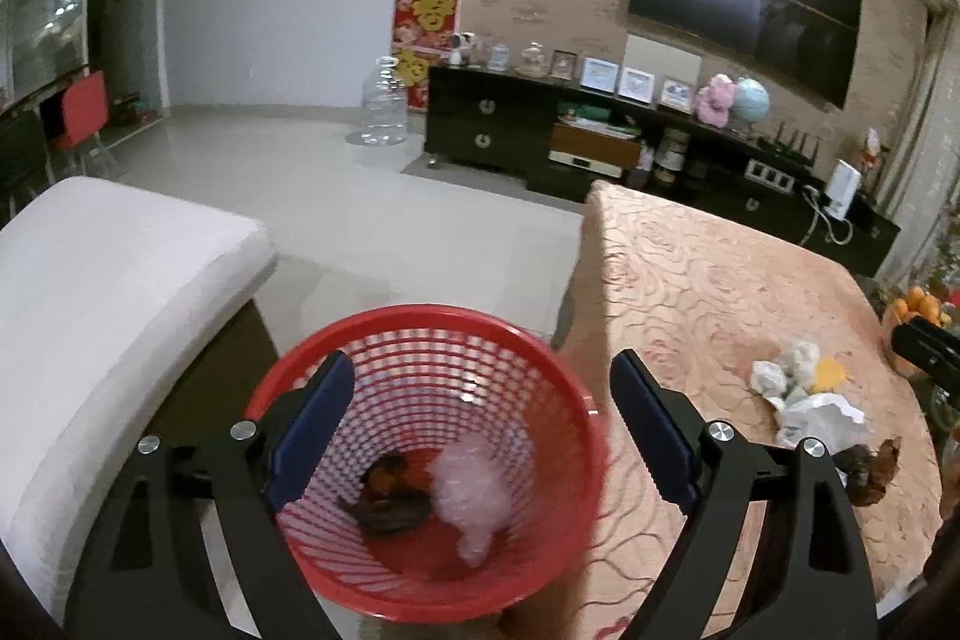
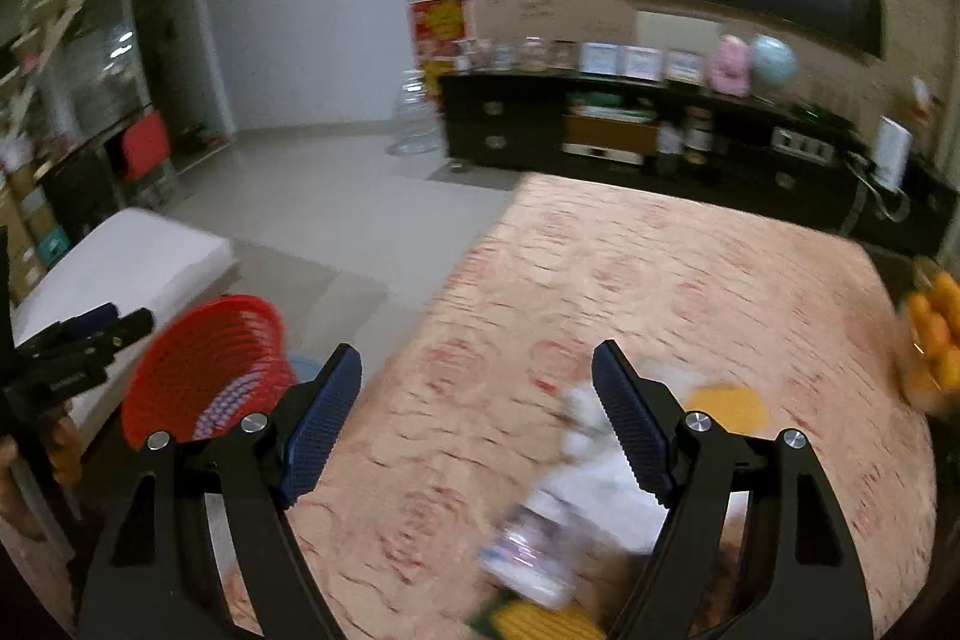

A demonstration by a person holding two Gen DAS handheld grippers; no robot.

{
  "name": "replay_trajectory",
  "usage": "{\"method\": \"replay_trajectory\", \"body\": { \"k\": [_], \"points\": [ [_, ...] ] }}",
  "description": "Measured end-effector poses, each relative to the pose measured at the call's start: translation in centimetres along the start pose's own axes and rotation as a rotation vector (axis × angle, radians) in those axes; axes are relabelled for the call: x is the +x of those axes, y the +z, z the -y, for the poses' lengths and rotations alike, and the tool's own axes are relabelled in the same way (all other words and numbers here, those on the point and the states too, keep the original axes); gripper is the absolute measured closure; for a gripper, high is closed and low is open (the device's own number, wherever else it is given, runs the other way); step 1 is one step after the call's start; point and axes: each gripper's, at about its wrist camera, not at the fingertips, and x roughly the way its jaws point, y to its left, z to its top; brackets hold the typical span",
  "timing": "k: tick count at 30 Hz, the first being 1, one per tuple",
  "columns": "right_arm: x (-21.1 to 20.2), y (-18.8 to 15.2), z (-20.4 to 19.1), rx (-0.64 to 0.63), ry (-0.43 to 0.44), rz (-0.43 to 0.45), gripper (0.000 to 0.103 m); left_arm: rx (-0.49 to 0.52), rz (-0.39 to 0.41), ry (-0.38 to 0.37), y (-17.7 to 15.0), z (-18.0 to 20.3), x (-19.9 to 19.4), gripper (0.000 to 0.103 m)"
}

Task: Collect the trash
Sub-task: 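Return to the table and grasp the printed snack wrapper with the left tool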

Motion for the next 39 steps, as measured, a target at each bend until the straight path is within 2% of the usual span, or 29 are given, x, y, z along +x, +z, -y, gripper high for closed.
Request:
{"method": "replay_trajectory", "body": {
  "k": [6,17,25,32,39],
  "points": [
    [-2.8,-2.7,5.5,0.068,-0.154,0.007,0.021,0.053,-0.009,-0.049,-0.3,3.8,0.6,0.019],
    [-4.9,-6.9,11.7,0.198,-0.257,-0.033,0.019,0.172,-0.06,-0.148,-2.2,10.9,2.0,0.019],
    [-4.3,-8.6,14.0,0.25,-0.265,-0.089,0.018,0.243,-0.134,-0.248,-4.0,15.8,3.5,0.019],
    [-4.4,-8.7,14.4,0.263,-0.255,-0.082,0.018,0.314,-0.212,-0.37,-6.2,20.3,4.8,0.019],
    [-3.9,-9.0,14.9,0.272,-0.254,-0.099,0.018,0.382,-0.3,-0.407,-8.5,24.2,7.3,0.019]
  ]
}}
